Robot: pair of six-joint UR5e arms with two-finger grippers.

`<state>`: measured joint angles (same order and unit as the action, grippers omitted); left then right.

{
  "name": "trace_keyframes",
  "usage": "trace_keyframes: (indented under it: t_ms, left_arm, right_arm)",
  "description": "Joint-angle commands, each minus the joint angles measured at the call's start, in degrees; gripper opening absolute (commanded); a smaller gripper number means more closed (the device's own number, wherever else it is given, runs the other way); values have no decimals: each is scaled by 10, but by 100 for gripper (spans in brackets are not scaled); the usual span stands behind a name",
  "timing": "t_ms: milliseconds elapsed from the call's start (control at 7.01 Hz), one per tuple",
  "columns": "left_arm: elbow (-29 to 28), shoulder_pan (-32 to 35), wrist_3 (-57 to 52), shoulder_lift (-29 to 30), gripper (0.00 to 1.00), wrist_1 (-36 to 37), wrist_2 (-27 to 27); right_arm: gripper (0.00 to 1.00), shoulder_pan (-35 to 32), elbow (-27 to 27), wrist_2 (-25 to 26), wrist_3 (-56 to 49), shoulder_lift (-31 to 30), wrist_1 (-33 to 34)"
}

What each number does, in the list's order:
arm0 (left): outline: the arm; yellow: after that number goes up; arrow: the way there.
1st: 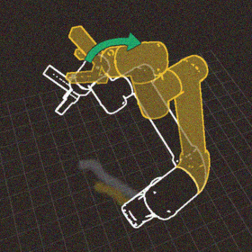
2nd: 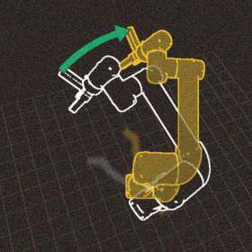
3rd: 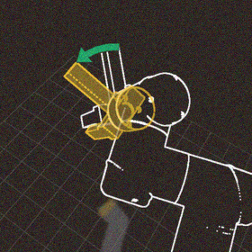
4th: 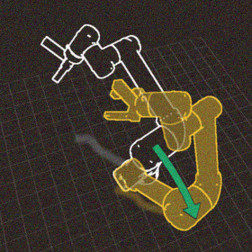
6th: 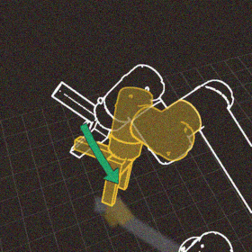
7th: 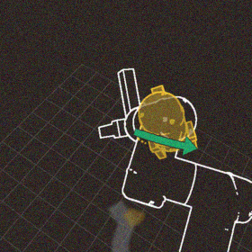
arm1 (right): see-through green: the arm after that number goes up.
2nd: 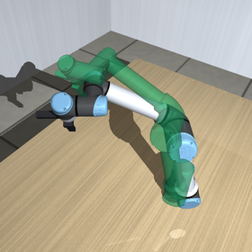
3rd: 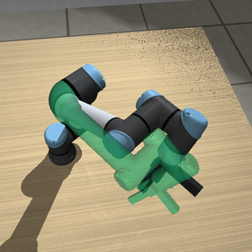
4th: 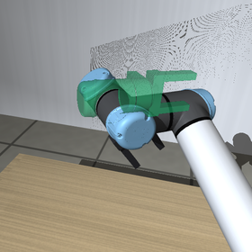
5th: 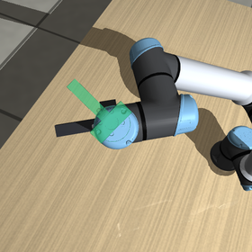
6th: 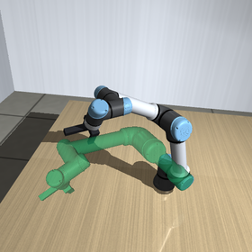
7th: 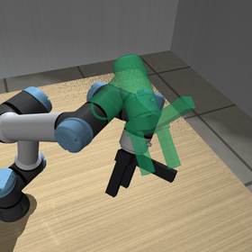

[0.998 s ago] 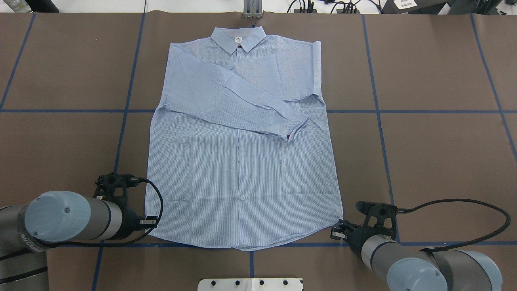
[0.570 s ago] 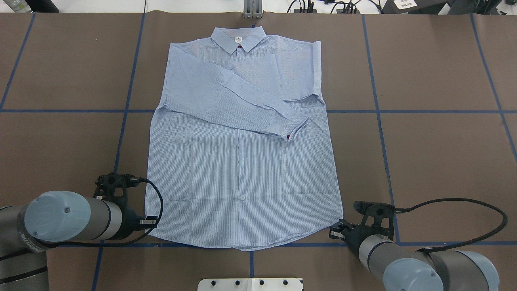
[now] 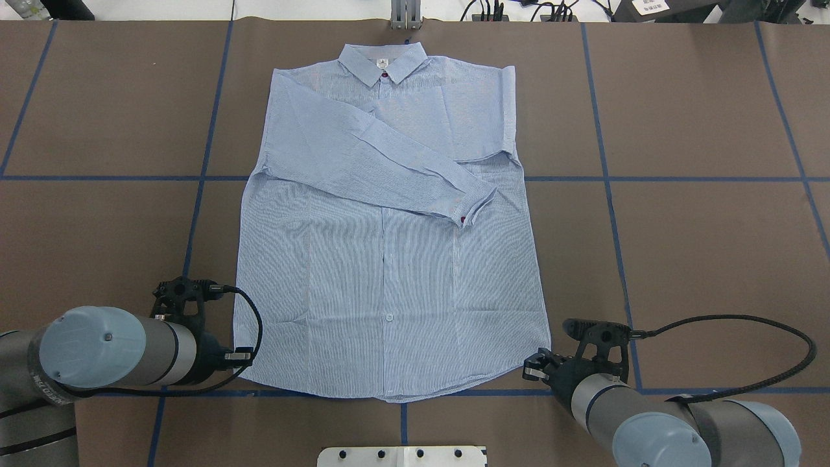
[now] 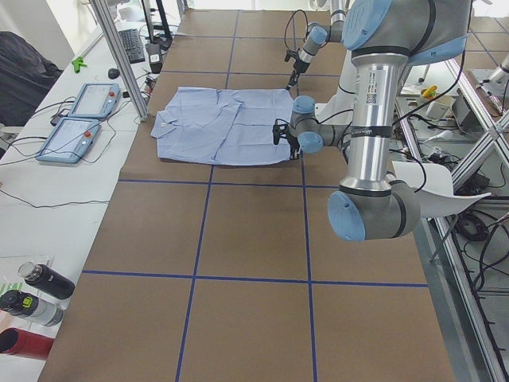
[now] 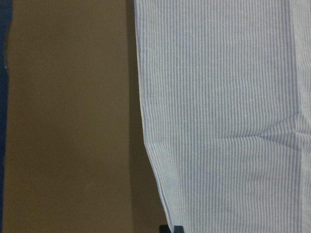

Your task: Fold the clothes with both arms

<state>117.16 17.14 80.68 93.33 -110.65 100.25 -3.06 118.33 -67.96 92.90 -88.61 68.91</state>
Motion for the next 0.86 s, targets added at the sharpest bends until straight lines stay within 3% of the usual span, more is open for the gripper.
trace_keyframes:
  t_ms: [0,713]
  left_arm:
    - [0,0,0,0,0,0,0]
    - [3,0,0,0,0,1,1]
  right_arm:
    - [49,-7,8,-7,-11,-1,16]
    - [44,-5,-11,-1,-29,0,12]
